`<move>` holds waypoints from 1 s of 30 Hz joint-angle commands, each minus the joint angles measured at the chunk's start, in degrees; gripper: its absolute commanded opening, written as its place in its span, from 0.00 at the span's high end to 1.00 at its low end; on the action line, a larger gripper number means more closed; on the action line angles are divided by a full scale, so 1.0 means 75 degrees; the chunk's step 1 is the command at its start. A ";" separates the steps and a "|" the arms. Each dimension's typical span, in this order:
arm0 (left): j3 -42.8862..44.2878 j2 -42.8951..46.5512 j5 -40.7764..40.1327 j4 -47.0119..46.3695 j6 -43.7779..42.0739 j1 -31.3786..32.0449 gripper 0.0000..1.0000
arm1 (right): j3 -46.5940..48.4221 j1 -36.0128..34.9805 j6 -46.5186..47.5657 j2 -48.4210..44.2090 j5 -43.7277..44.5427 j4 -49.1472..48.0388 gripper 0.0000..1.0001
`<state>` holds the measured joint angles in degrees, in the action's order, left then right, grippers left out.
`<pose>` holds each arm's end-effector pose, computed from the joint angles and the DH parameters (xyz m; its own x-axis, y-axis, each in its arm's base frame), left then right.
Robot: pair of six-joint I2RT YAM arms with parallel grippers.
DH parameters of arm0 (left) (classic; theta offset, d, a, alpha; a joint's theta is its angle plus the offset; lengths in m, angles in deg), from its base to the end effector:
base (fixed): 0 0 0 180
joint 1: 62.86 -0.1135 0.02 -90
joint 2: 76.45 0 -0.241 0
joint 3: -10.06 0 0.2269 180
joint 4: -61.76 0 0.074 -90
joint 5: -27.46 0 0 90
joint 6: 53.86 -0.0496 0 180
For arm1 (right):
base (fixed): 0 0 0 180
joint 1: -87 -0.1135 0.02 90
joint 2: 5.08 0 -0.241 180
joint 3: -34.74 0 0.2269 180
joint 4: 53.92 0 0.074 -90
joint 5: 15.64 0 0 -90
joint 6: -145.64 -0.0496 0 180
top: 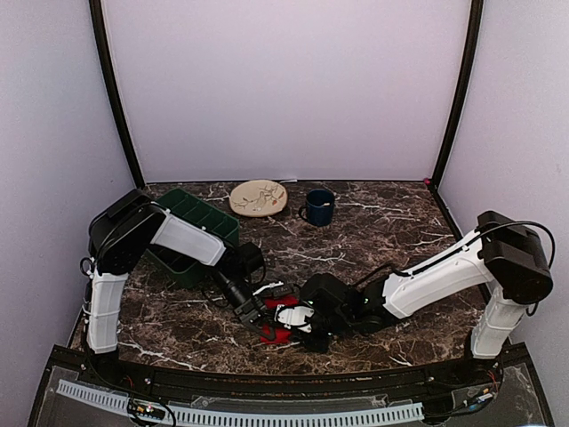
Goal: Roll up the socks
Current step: Roll the sock at the center of the board.
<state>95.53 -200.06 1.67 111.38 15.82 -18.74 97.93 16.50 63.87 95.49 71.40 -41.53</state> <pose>0.2098 -0.2657 0.0786 -0.5587 0.7523 -0.3491 0.5568 0.0284 -0.8301 0.1058 0.3065 0.1183 -0.1159 -0.7555 -0.6448 -0.9792 0.1958 -0.0534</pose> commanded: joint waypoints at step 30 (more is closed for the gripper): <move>-0.0837 0.0549 -0.1160 -0.0079 0.0670 -0.0304 0.70 | -0.0197 -0.0069 -0.0155 -0.0216 0.0307 -0.0218 1.00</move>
<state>91.46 -196.58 0.33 109.46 20.17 -20.42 96.29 16.50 62.51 94.55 72.91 -43.76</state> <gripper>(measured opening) 0.299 0.063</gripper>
